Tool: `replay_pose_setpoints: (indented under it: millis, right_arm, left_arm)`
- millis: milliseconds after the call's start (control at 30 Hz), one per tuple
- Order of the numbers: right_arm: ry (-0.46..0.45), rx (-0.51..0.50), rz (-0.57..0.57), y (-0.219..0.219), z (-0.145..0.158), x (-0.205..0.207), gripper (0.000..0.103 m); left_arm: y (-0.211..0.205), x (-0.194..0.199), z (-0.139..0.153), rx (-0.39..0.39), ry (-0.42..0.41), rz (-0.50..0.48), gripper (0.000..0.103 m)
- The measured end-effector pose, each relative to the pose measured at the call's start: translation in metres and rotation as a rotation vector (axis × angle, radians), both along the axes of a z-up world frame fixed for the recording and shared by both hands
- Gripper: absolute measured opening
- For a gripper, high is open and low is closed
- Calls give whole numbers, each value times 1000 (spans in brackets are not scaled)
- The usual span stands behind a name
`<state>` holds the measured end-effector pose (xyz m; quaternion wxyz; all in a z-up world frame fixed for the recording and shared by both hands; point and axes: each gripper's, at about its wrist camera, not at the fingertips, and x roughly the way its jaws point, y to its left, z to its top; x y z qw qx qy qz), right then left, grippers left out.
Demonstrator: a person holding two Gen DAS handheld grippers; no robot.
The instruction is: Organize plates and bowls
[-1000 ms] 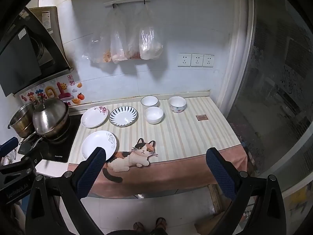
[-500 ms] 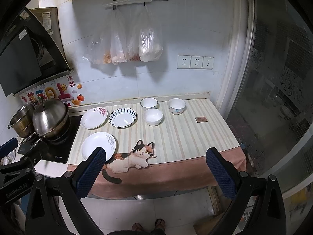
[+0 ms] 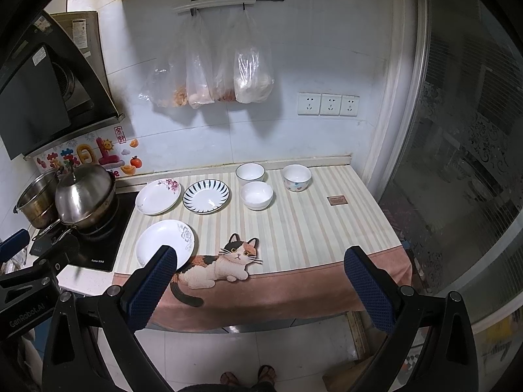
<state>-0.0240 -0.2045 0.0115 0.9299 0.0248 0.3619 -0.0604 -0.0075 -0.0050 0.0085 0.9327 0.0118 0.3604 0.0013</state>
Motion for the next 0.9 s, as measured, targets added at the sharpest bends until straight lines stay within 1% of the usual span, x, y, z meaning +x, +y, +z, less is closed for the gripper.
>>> replay_pose_setpoints:
  millis: [900]
  right_arm:
    - [0, 3, -4, 1, 1, 3, 103]
  left_arm:
    - [1, 5, -2, -2, 0, 3, 103]
